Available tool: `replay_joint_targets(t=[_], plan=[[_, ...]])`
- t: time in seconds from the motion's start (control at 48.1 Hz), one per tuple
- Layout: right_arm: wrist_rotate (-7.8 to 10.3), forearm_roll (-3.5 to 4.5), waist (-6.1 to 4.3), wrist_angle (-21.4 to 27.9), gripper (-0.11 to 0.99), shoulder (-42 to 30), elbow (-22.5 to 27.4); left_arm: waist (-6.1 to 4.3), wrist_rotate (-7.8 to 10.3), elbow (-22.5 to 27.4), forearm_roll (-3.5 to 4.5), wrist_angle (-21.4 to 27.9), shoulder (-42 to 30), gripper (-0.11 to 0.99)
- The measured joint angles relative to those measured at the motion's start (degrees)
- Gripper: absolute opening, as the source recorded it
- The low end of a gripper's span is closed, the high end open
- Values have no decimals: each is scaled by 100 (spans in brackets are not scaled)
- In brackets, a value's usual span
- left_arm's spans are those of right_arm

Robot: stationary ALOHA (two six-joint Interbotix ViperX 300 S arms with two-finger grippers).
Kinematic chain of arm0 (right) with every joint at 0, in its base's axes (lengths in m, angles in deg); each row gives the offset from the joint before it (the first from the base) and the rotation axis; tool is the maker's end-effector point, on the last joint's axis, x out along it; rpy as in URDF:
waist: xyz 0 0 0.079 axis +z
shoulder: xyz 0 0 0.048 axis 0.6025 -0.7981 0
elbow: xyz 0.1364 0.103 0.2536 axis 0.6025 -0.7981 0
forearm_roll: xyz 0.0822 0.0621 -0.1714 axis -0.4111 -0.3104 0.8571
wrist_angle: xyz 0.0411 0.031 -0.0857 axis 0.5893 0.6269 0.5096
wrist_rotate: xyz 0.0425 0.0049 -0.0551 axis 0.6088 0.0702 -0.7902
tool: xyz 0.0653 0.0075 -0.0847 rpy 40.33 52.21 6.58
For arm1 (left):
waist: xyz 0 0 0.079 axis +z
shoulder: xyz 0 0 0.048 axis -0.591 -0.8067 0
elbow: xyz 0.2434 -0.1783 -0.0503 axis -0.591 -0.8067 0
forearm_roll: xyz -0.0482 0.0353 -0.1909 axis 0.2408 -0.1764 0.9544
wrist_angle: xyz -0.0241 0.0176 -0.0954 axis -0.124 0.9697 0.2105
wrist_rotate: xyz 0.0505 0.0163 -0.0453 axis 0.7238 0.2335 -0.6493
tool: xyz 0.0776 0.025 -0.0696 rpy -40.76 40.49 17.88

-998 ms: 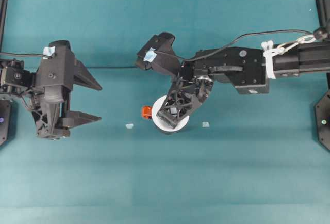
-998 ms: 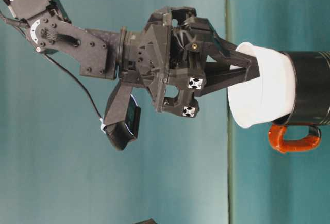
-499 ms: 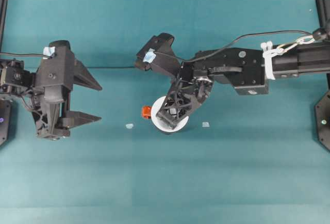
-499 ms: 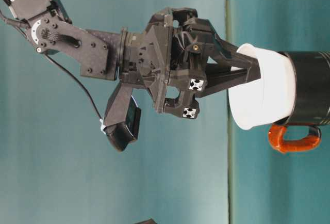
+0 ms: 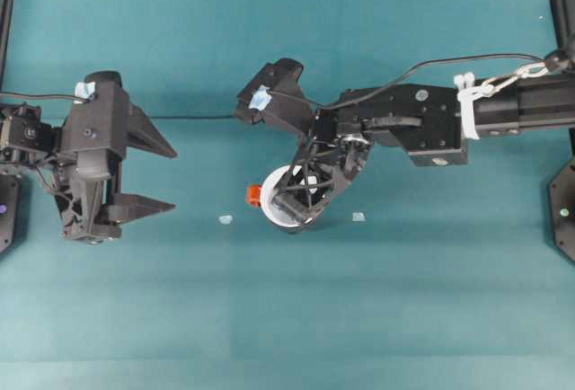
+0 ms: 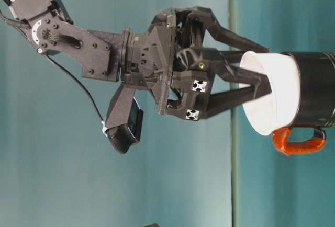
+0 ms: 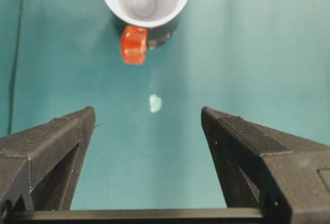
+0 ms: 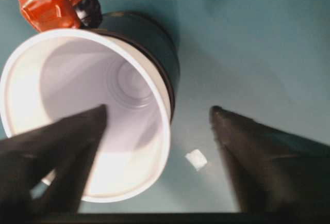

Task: Put the paper cup into the moved red handle cup holder.

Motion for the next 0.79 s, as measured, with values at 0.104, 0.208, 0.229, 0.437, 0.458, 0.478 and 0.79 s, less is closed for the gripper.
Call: replay_joint_targets(t=[0.104,0.208,0.229,0.437,0.458,0.478,0.79], plan=[[0,18,26,0,87,9,0,0,0,0,9,0,0,91],[0,26,44,-9,85,0,0,9,0,0,9,0,0,91],[0,18,53,-9,85,9,0,0,0,0,0,0,-9,91],[0,62,53,-18,85,9,18,0,0,0,9,9,0,91],[0,79,53,-18,85,18,18,0,0,0,9,0,-9,91],[0,114,53,-9,85,18,26,0,0,0,9,9,0,91],[-79,439,53,44,85,431,167,0,0,0,0,9,0,91]])
